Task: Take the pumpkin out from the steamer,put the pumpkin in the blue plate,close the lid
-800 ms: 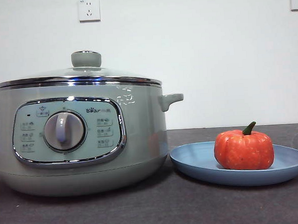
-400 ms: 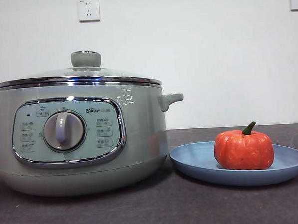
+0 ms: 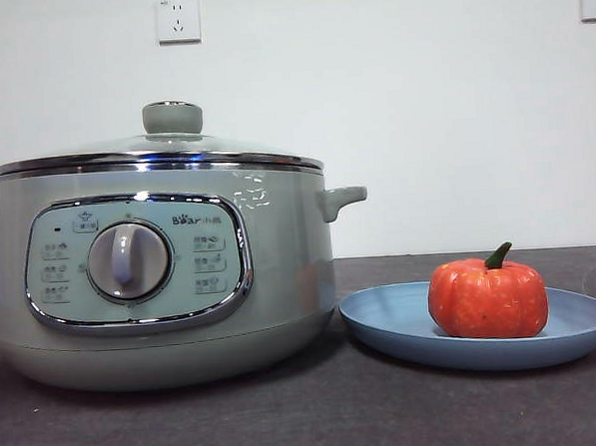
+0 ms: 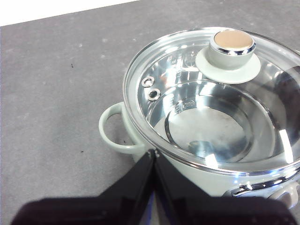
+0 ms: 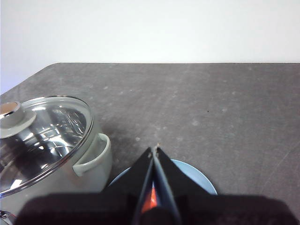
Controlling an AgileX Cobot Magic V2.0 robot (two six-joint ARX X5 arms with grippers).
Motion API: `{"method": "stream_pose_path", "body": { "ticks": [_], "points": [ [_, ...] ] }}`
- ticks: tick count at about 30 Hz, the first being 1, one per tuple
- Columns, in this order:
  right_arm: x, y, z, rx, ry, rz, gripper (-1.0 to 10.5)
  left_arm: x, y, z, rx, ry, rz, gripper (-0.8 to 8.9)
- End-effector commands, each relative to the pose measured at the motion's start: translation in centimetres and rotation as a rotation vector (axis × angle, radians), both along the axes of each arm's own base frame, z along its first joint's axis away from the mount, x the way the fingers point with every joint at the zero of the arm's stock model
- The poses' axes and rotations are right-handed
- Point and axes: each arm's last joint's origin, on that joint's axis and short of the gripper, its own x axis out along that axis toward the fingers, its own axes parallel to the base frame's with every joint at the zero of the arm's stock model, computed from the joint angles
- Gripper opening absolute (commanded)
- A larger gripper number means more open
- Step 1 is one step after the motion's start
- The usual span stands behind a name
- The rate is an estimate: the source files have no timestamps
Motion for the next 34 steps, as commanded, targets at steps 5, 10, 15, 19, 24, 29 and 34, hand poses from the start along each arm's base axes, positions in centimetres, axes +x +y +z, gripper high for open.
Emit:
{"method": "stream_pose_path", "body": {
  "ticks": [5, 10, 15, 19, 24, 29, 34],
  "points": [
    [0.0, 0.0, -0.1, 0.009, 0.001, 0.000, 0.0, -0.1, 1.3, 0.2, 0.021, -0.101, 0.068, -0.03],
    [0.0, 0.0, -0.1, 0.006, 0.008, -0.001, 0.0, -0.4, 3.2, -0.6, -0.088, -0.321, 0.192, -0.03],
    [-0.1, 0.0, -0.4, -0.009, 0.037, -0.001, 0.0, -0.6, 4.4, -3.1, -0.115, -0.423, 0.243, -0.03],
    [-0.1, 0.0, -0.5, -0.014, 0.046, -0.001, 0.0, -0.5, 4.8, -5.5, -0.118, -0.386, 0.227, -0.04],
    [-0.1, 0.0, -0.6, -0.016, 0.049, -0.001, 0.0, -0.2, 4.9, -8.6, -0.124, -0.333, 0.224, -0.03],
    [-0.2, -0.1, -0.8, -0.024, 0.066, -0.001, 0.0, -0.2, 5.0, -11.1, -0.162, -0.300, 0.250, -0.04],
    [-0.2, -0.1, -0.9, -0.032, 0.081, -0.001, 0.0, -0.1, 5.1, -12.8, -0.172, -0.284, 0.260, -0.04]
  ]
}}
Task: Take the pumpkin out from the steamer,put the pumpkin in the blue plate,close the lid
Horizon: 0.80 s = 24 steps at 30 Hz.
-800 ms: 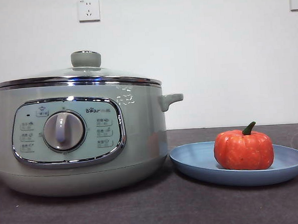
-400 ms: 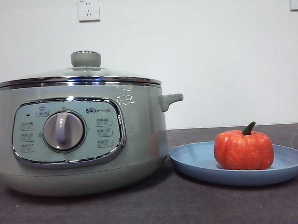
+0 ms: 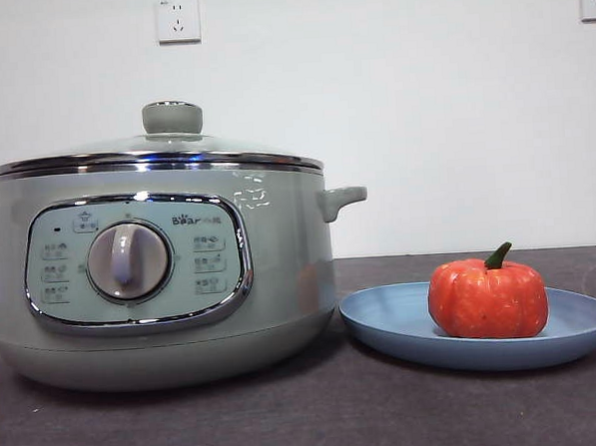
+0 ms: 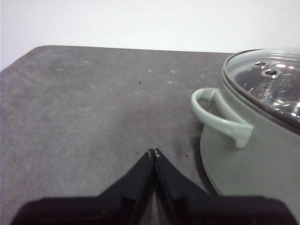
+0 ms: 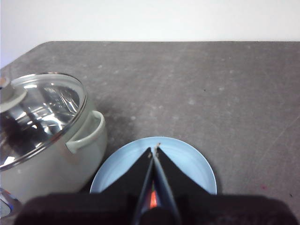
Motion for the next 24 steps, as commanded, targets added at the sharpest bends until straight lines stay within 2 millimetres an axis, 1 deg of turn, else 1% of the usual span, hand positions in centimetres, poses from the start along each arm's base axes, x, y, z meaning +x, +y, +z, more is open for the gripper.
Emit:
{"method": "stream_pose_path", "body": {
  "ticks": [1, 2, 24],
  "points": [
    [-0.01, 0.01, -0.10, 0.007, 0.004, -0.001, 0.0, 0.13, 0.05, -0.91, -0.016, 0.021, 0.005, -0.03],
    [-0.01, 0.01, -0.11, 0.007, 0.005, -0.001, 0.0, 0.12, 0.05, -1.13, -0.019, 0.037, 0.008, -0.03],
    [-0.01, 0.01, -0.13, 0.006, 0.006, -0.001, 0.0, 0.13, 0.06, -1.09, -0.023, 0.033, 0.011, -0.03]
  ]
}}
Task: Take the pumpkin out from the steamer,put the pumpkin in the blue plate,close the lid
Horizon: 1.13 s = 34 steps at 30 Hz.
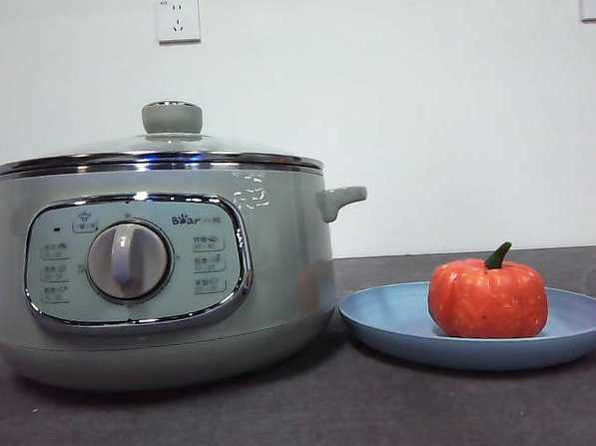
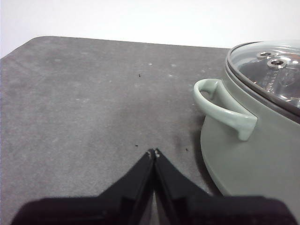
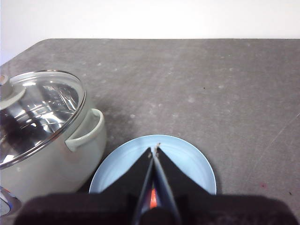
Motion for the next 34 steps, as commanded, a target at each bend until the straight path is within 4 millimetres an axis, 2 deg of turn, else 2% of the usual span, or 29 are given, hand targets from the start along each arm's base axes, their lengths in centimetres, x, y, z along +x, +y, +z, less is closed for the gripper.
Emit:
{"method": "stream_pose_path", "body": {
  "ticks": [1, 10, 13, 17, 20, 26, 34],
  "points": [
    [0.0, 0.0, -0.1, 0.008, 0.002, -0.001, 0.0, 0.0, 0.0, -0.5, -0.004, 0.015, 0.008, -0.03],
    [0.0, 0.0, -0.1, 0.004, 0.003, -0.001, 0.0, 0.0, 0.0, -0.5, -0.004, 0.015, 0.008, -0.04],
    [-0.1, 0.0, -0.1, -0.046, -0.023, 0.013, 0.0, 0.0, 0.0, -0.5, -0.004, 0.015, 0.008, -0.04],
    [-0.4, -0.9, 0.2, -0.164, -0.110, 0.011, 0.0, 0.0, 0.0, -0.5, -0.004, 0.015, 0.008, -0.04],
    [-0.5, -1.8, -0.1, -0.172, -0.161, 0.028, 0.0, 0.0, 0.0, -0.5, -0.004, 0.015, 0.008, -0.03],
    [-0.6, -3.6, -3.0, -0.128, -0.236, -0.041, 0.0, 0.0, 0.0, -0.5, -0.004, 0.015, 0.008, -0.03],
    [-0.5, -4.2, -9.0, -0.115, -0.183, -0.096, 0.0, 0.0, 0.0, -0.5, -0.005, 0.015, 0.007, -0.03]
  ]
}}
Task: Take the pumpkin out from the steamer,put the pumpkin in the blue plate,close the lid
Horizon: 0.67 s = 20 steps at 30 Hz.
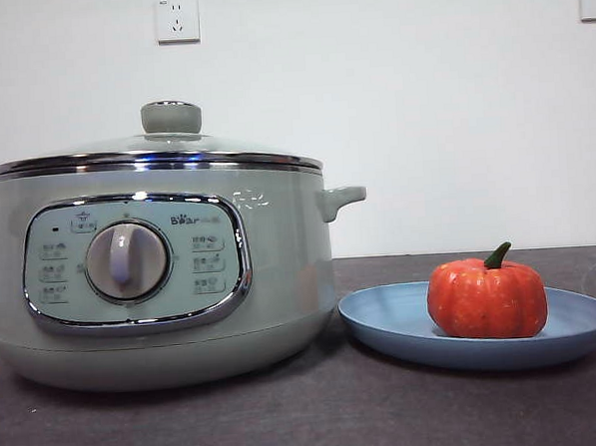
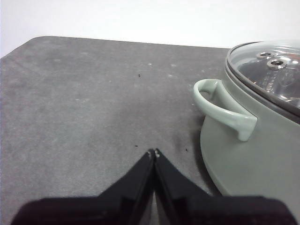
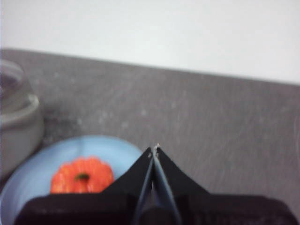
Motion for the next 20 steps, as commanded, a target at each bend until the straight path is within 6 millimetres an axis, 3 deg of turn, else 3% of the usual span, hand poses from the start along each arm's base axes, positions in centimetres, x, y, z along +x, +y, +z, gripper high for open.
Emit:
{"method": "stream_pose_path", "body": {
  "ticks": [1, 8, 20],
  "points": [
    [0.1, -0.1, -2.0, 0.011, 0.021, -0.009, 0.0, 0.0, 0.0, -0.5, -0.005, 0.015, 0.007, -0.03],
    [0.2, -0.1, -4.9, 0.079, 0.012, -0.026, 0.0, 0.0, 0.0, -0.5, -0.005, 0.015, 0.007, -0.03],
    [0.0, -0.4, -5.3, 0.150, 0.059, -0.131, 0.0, 0.0, 0.0, -0.5, -0.005, 0.015, 0.007, -0.03]
  ]
}}
